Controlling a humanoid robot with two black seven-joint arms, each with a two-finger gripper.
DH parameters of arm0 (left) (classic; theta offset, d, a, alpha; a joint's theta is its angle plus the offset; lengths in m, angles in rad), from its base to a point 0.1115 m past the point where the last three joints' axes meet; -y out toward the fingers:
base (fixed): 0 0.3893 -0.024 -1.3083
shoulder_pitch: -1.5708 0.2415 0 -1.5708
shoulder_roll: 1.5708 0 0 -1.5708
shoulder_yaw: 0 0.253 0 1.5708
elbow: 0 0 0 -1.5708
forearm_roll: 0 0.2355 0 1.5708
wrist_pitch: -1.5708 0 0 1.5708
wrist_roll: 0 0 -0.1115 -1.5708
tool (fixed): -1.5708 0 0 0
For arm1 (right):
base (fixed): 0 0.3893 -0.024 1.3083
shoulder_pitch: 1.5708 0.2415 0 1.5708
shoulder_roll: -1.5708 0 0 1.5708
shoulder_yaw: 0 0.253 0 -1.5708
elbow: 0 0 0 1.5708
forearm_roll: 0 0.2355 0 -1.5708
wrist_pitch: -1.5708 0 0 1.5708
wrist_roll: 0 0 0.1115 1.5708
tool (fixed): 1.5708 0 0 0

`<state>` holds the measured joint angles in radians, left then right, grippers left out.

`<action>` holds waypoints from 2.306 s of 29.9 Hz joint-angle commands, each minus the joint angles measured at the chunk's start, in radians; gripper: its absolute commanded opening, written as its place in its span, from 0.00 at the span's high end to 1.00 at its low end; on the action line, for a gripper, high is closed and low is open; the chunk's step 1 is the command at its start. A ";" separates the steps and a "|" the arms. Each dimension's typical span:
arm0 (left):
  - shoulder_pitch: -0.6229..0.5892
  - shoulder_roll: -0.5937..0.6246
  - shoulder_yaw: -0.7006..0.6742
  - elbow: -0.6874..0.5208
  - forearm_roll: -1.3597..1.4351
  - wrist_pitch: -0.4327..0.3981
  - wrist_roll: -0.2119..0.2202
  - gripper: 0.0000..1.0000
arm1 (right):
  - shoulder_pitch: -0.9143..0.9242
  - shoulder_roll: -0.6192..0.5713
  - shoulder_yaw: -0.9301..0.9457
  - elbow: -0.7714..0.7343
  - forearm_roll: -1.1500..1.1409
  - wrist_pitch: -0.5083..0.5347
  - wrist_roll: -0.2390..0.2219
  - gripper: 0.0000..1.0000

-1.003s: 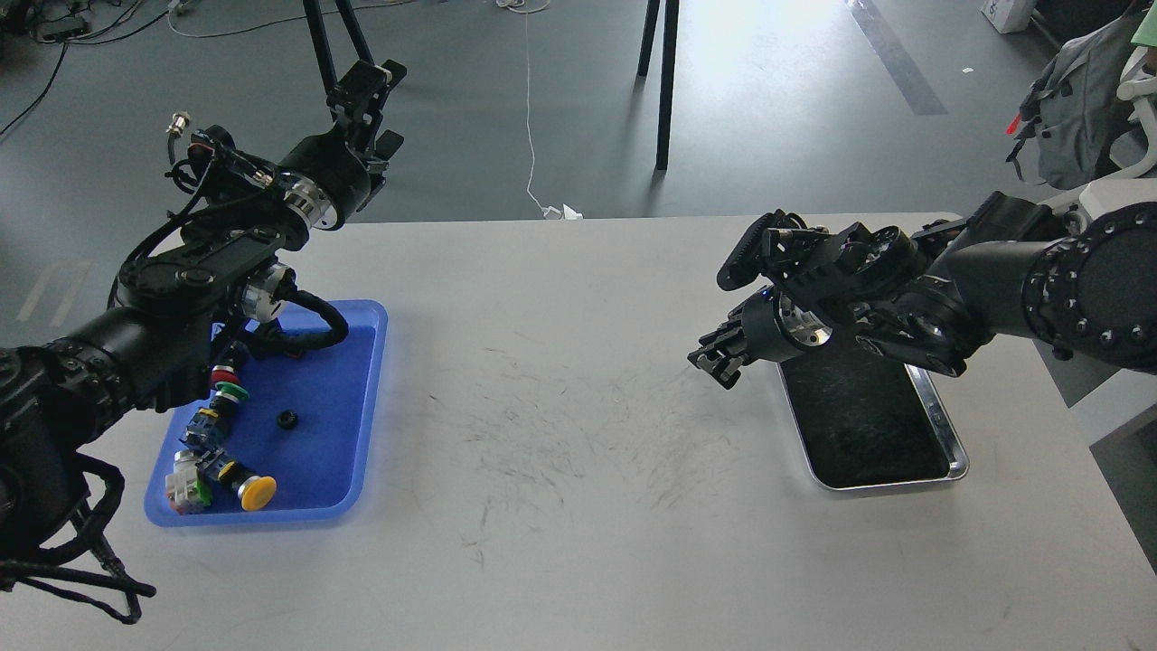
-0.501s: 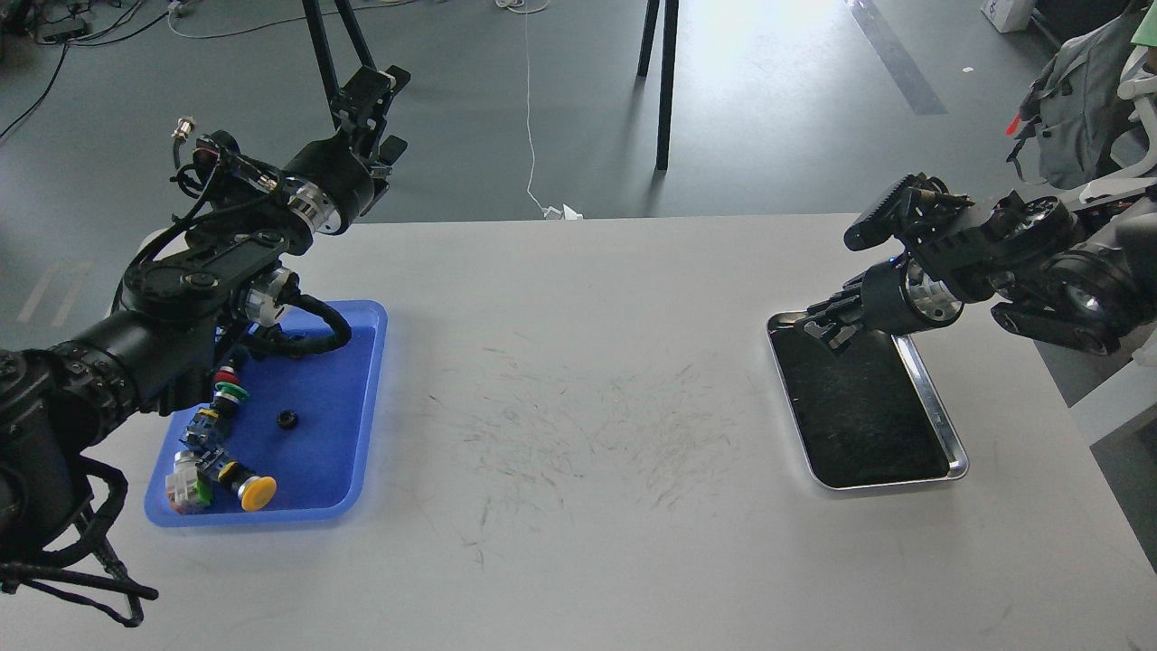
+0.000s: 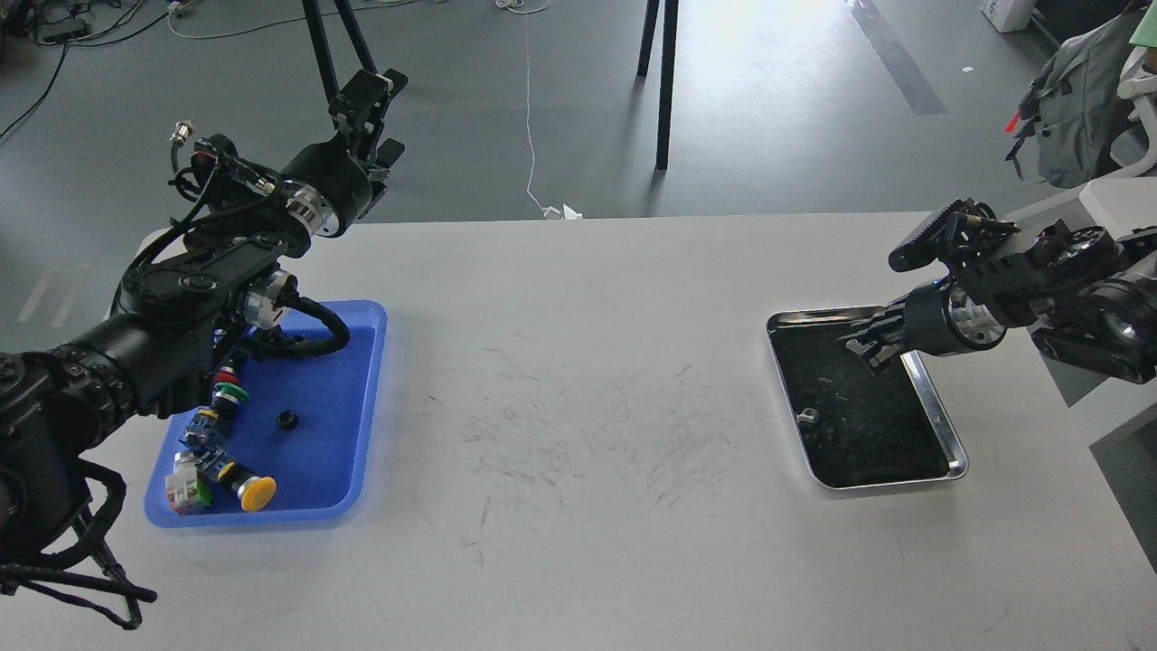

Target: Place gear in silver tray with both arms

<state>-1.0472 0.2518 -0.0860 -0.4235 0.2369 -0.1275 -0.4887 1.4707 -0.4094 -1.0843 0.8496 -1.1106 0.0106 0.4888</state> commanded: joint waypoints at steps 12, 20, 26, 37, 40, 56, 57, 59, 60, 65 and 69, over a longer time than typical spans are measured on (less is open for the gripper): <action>0.033 0.023 -0.050 -0.001 -0.036 -0.001 0.000 0.02 | -0.004 0.003 0.007 -0.004 0.003 0.002 0.000 0.54; 0.047 0.047 -0.106 -0.001 -0.053 0.002 0.000 0.02 | 0.003 0.006 0.026 0.005 0.011 0.002 0.000 0.44; 0.058 0.038 -0.228 -0.011 -0.062 0.132 0.000 0.02 | 0.017 -0.006 0.154 0.006 0.017 0.006 0.000 0.31; 0.104 0.008 -0.383 -0.024 -0.166 0.124 0.000 0.07 | 0.000 -0.040 0.449 -0.004 0.113 0.014 0.000 0.20; 0.115 -0.006 -0.490 -0.040 -0.208 0.147 0.000 0.07 | 0.005 -0.039 0.471 -0.004 0.182 0.014 0.000 0.20; 0.067 0.182 0.013 -0.167 -0.055 0.081 0.000 0.04 | -0.009 -0.051 0.546 -0.014 0.241 0.002 0.000 0.19; 0.050 0.179 0.047 -0.163 -0.047 0.086 0.000 0.02 | -0.012 -0.051 0.549 -0.015 0.241 0.002 0.000 0.19; 0.024 0.187 0.075 -0.161 -0.047 0.094 0.000 0.02 | -0.017 -0.048 0.555 -0.017 0.241 0.000 0.000 0.19; 0.023 0.185 0.072 -0.158 -0.050 0.107 0.000 0.02 | -0.018 -0.046 0.558 -0.017 0.241 0.000 0.000 0.19; 0.030 0.182 0.058 -0.155 -0.042 0.385 0.000 0.02 | -0.024 -0.046 0.595 -0.017 0.255 0.002 0.000 0.19; 0.059 0.176 0.039 -0.155 -0.039 0.476 0.000 0.02 | -0.032 -0.045 0.616 -0.018 0.324 0.009 0.000 0.17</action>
<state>-1.0027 0.4384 -0.0313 -0.5850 0.1927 0.2951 -0.4886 1.4445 -0.4548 -0.4771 0.8319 -0.8251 0.0163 0.4888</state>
